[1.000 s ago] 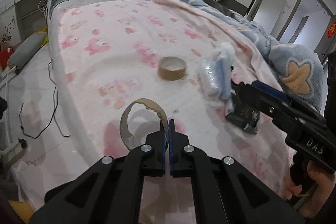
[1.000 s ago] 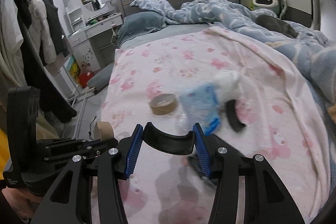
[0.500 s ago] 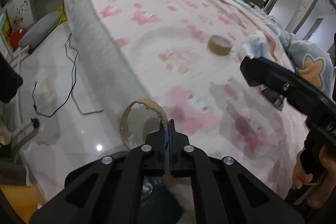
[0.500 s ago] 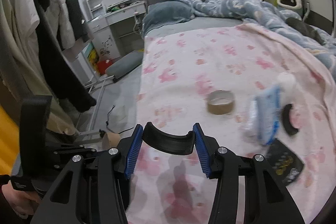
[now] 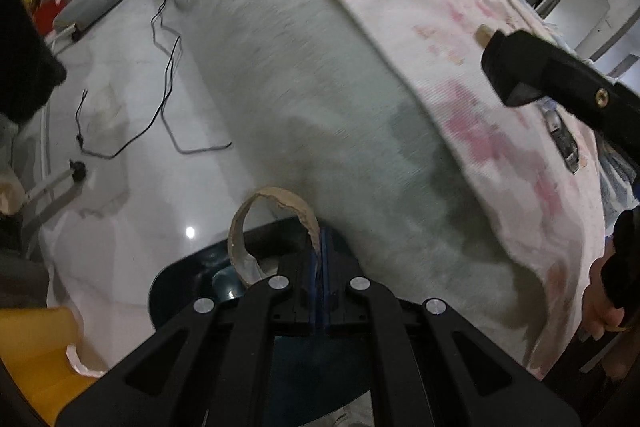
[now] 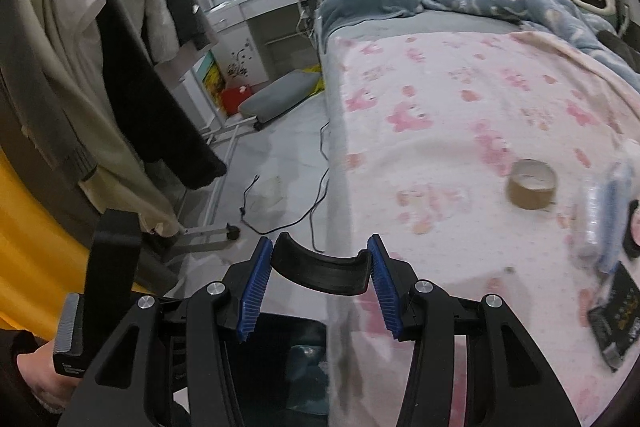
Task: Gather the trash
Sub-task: 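Carry the cardboard core and black wrapper in both tools over the bin, then open the left tool to drop the cardboard core into the bin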
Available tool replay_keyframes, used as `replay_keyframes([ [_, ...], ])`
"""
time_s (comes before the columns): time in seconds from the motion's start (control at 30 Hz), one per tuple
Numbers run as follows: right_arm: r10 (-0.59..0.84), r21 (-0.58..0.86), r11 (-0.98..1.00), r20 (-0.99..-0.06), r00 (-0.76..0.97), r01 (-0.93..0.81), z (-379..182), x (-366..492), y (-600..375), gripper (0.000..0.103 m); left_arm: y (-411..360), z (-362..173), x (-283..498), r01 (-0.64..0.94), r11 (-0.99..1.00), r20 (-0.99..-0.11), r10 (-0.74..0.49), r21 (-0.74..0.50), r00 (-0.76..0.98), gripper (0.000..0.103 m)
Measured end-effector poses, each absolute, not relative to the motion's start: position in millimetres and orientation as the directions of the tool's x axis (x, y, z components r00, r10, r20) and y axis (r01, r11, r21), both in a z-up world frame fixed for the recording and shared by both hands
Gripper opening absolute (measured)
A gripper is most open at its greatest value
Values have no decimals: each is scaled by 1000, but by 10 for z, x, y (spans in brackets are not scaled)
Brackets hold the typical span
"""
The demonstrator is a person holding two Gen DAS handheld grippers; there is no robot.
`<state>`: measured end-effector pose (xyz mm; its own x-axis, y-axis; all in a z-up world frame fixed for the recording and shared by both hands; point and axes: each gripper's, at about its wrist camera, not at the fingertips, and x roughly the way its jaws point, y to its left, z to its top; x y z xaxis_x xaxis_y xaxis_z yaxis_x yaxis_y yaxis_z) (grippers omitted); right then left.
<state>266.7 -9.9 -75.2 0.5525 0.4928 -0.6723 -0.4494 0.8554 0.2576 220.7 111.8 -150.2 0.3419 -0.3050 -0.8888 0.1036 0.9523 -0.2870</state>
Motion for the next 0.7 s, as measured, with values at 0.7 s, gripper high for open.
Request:
replay_keyframes([
  [0.7, 505, 253, 812, -755, 417, -526, -1147, 2700, 642, 50, 1526, -2062, 1801, 62, 942, -938, -334, -329, 97, 15],
])
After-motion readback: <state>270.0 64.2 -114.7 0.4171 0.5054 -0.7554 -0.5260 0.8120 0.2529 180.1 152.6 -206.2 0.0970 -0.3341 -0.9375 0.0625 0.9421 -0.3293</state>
